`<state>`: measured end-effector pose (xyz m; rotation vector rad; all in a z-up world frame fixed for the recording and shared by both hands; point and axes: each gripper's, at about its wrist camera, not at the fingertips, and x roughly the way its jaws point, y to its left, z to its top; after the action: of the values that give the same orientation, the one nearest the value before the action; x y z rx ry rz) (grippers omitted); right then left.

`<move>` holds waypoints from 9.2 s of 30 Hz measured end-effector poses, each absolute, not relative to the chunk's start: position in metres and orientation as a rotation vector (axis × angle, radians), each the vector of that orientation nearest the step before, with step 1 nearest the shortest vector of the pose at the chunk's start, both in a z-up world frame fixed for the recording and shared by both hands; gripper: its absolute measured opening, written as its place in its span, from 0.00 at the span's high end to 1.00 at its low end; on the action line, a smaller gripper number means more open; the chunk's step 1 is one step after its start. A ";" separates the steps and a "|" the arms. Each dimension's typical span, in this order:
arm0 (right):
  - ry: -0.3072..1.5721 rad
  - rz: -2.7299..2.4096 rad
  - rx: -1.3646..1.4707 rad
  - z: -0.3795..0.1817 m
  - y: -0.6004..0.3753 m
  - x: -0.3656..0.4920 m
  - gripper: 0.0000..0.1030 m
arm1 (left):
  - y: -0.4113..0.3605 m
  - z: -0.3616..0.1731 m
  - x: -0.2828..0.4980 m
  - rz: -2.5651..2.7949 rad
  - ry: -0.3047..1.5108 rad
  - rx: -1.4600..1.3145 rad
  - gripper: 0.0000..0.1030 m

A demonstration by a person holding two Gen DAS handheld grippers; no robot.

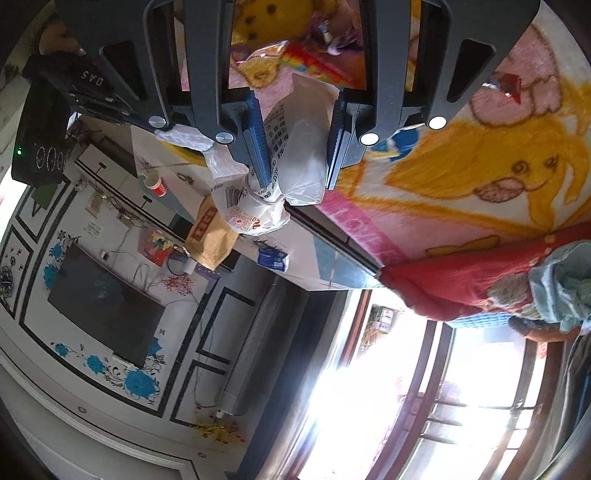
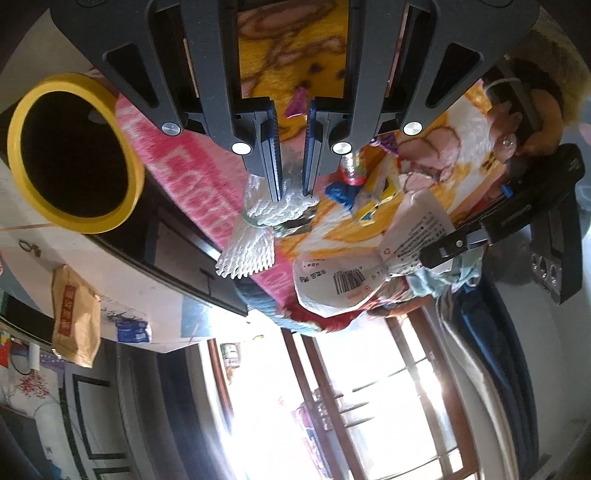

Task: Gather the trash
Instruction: 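Carry the white bag and mesh sleeve over the bin with both grippers, then open both grippers to drop the white bag and mesh sleeve into the bin, then move both grippers back to the remaining wrappers on the blanket, then grasp the yellow snack packet with the left gripper while the right gripper grasps the red candy tube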

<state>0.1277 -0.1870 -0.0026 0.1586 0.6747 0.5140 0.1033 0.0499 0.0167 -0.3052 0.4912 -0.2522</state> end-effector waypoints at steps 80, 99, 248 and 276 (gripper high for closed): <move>0.721 -0.093 0.339 -0.043 -0.400 0.172 0.93 | -0.171 -0.049 0.171 -0.605 0.675 -0.060 0.73; 0.799 -0.098 0.400 -0.066 -0.420 0.179 0.89 | -0.216 -0.080 0.202 -0.593 0.761 -0.001 0.67; 0.992 0.632 0.103 -0.087 -0.079 0.159 0.65 | 0.134 -0.103 0.156 -0.147 0.819 -0.536 0.50; 0.931 0.618 0.125 -0.077 -0.098 0.151 0.68 | 0.107 -0.065 0.116 -0.240 0.743 -0.428 0.91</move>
<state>0.1509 -0.0979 -0.0766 0.1248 0.9313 0.6176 0.1164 0.1067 -0.0651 -0.4281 0.7430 -0.2396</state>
